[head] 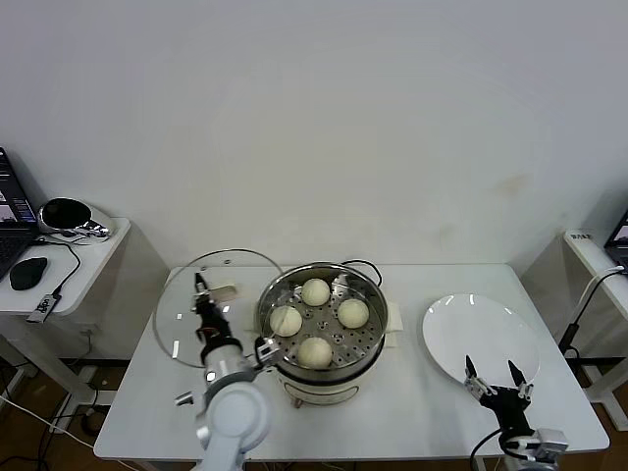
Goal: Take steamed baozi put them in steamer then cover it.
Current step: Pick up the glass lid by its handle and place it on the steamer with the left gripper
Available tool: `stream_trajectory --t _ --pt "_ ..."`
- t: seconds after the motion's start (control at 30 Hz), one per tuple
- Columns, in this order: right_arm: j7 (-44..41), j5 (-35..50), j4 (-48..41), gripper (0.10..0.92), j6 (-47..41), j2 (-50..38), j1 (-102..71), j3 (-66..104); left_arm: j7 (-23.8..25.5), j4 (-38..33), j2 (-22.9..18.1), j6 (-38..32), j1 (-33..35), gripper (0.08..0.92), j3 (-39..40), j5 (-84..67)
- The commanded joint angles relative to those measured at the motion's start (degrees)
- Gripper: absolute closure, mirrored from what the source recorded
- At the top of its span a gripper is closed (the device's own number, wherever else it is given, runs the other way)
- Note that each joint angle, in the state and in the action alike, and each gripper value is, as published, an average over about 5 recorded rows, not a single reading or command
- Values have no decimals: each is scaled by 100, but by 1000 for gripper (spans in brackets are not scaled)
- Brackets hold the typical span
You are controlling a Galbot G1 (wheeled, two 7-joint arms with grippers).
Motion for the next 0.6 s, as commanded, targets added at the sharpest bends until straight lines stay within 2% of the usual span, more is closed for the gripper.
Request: stream_trajectory --t 0.03,0.3,0.6 --pt "9 -94 -130 203 13 22 -12 101 74 584 -329 239 -630 858 1242 -140" --pt "26 -111 -176 203 -77 94 103 127 44 592 -353 247 -859 858 1941 -397" --pt "19 -156 -198 203 -93 139 138 112 2 866 -351 247 -1005 857 2138 -590"
